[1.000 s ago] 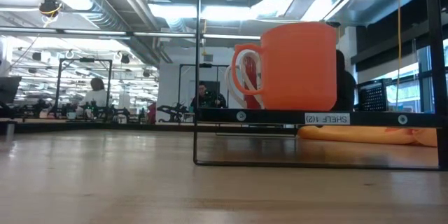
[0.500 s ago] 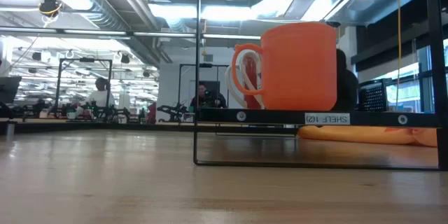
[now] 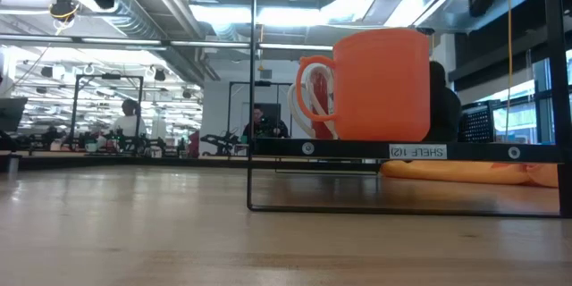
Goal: Stack small to large cups/mugs on shelf
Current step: Return to Home Position
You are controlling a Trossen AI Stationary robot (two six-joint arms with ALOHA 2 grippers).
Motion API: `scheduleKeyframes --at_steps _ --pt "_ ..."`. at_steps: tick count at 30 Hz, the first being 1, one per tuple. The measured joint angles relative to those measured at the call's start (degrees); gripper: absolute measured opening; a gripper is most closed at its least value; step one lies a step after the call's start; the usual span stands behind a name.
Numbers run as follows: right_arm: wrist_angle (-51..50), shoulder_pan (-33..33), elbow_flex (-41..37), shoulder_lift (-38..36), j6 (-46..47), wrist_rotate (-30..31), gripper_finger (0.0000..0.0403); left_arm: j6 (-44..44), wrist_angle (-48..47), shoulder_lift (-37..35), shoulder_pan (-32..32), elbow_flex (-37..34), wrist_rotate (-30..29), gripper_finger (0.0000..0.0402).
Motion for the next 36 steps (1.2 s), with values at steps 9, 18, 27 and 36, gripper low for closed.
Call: scheduleKeyframes --at_steps 9,18,27,36 --pt "2.85 0.00 -6.53 -5.88 1.08 0.20 0.0104 -2.72 -0.07 -7.20 1.80 -6.33 -0.20 0.0075" --pt "2.85 -0.02 -11.45 -10.81 2.57 2.94 0.0104 -9.13 -0.22 -9.72 4.12 -12.46 -1.55 0.0075" --pt "-0.82 -0.02 -14.44 -14.69 3.60 5.24 0.0104 -11.32 -2.70 -9.71 4.22 -14.06 -3.45 0.0075" --pt "-9.53 -0.02 -14.44 -15.72 0.74 11.79 0.0104 -6.30 -7.75 -9.53 4.23 -14.06 -9.99 0.0075"
